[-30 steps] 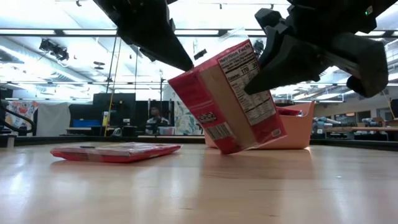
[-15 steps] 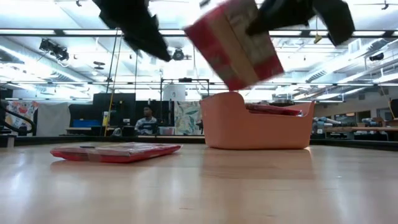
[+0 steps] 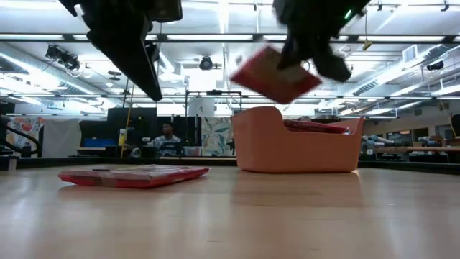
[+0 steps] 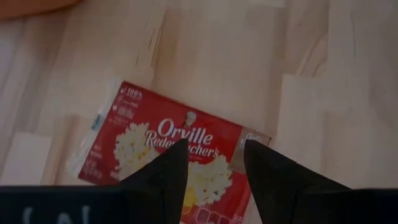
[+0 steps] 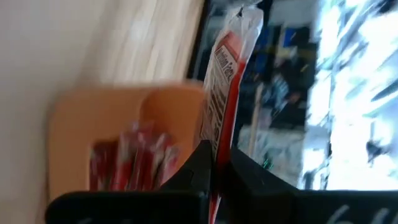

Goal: Sort popcorn bags into baskets
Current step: Put the popcorn pack into the orange bin

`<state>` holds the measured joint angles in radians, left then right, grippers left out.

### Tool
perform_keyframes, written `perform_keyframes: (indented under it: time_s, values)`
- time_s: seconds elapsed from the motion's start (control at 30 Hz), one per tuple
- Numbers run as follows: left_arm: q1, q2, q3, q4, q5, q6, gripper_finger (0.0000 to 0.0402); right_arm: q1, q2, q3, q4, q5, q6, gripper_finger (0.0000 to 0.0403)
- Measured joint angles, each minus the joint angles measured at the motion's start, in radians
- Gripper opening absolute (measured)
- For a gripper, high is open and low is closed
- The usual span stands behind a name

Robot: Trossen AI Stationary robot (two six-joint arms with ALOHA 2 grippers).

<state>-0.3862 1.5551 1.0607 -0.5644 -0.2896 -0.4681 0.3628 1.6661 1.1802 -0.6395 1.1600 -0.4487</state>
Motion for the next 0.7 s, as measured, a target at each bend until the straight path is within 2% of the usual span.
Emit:
perform_keyframes:
  time_s: [0.23, 0.43, 0.57, 0.7]
  values:
    - [0.000, 0.000, 0.000, -0.039, 0.016, -0.021, 0.0162, -0.232, 0.000, -0.031, -0.044, -0.058, 0.028, 0.0025]
    - [-0.004, 0.000, 0.000, -0.039, 0.025, -0.045, 0.0162, -0.414, 0.000, -0.069, -0.040, -0.237, 0.026, 0.0025]
    - [-0.016, 0.000, 0.000, -0.032, 0.025, -0.047, 0.0163, -0.490, 0.000, -0.084, -0.034, -0.317, 0.033, 0.0037]
    - [-0.034, 0.003, 0.000, -0.022, 0.024, -0.054, 0.0163, -0.519, 0.000, -0.086, -0.035, -0.369, 0.054, 0.0075]
